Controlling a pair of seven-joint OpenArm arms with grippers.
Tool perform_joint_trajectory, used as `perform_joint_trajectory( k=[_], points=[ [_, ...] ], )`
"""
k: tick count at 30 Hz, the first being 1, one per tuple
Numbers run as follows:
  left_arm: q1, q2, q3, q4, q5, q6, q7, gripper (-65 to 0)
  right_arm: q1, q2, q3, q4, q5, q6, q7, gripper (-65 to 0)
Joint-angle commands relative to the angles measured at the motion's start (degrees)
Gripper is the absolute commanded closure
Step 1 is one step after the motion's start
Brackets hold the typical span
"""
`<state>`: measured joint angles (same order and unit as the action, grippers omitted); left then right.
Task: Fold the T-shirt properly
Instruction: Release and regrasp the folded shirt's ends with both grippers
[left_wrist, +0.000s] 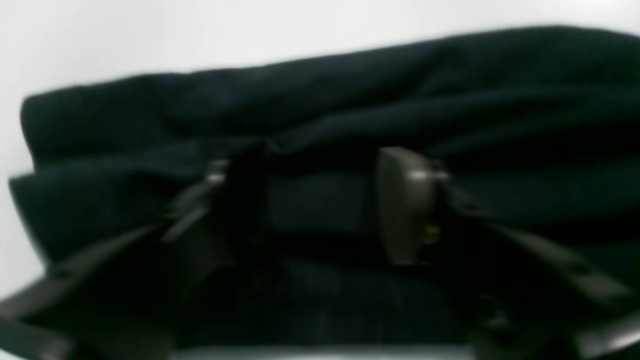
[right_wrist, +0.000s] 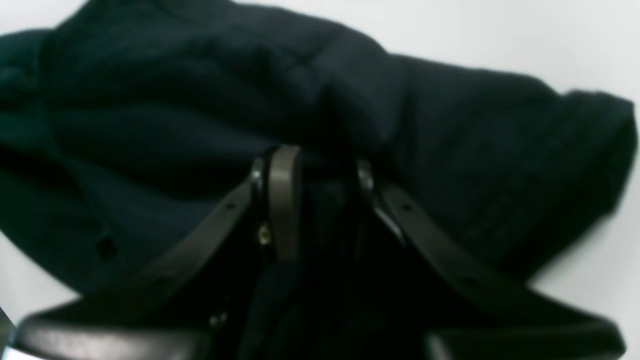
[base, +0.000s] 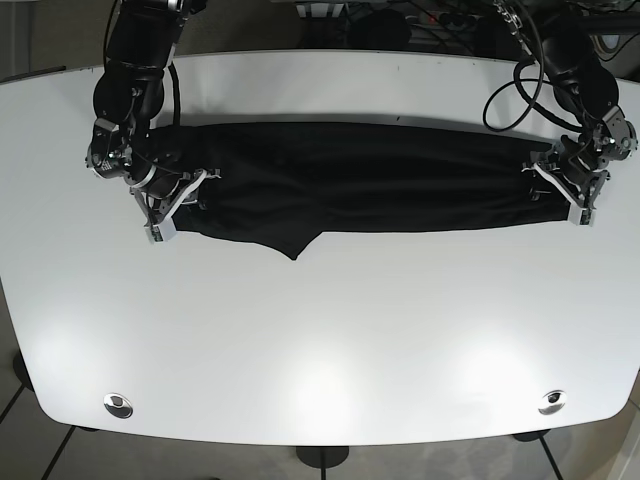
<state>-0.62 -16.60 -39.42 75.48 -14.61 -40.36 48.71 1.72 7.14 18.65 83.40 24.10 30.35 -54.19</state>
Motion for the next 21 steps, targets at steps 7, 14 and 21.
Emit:
perform_joint_trajectory(
  k=[7, 14, 21],
  points=[
    [0.7, -12.2, -11.4, -7.1, -25.8, 0.8, 7.2, -45.6, 0.4, 0.3, 0.2, 3.8, 3.6, -0.41, -0.1, -15.2],
    [-1.0, -14.2, -7.3, -18.6, -26.4, 0.4, 4.0, -45.0, -0.6, 0.3, 0.1, 3.9, 5.5, -0.41, -0.1, -15.2],
    [-5.0, -14.0, -3.6, -25.9, -24.6, 0.4, 3.6, -43.9, -0.7, 0.3, 0.2, 3.9, 5.5, -0.41, 0.1, -15.2]
  ],
)
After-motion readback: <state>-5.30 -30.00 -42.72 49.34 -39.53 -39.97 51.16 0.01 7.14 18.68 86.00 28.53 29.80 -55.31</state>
